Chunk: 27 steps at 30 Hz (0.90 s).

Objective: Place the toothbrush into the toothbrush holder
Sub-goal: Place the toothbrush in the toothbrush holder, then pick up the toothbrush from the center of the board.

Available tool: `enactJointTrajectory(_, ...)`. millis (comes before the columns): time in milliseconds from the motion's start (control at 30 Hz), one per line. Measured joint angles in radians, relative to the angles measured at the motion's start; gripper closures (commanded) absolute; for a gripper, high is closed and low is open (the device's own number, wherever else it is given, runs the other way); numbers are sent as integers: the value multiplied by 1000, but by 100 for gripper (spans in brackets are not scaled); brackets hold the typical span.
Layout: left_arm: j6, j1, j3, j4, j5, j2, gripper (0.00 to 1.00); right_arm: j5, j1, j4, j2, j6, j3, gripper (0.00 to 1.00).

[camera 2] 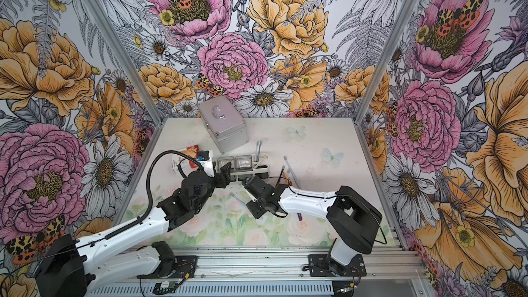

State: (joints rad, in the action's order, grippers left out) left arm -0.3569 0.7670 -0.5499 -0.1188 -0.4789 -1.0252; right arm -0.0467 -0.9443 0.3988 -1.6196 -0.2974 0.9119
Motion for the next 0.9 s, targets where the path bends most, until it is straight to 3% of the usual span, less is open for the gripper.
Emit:
enactJointTrajectory(167, -39, -18, 20, 27, 0, 26, 30, -4, -9, -4, -28, -1, 18, 54)
enactJointTrajectory(467, -64, -56, 21, 41, 1, -79, 29, 20, -27, -14, -62, -27, 21, 58)
enactJointTrajectory(900, -64, -65, 27, 39, 0, -66, 29, 91, -59, 16, -80, -46, 21, 64)
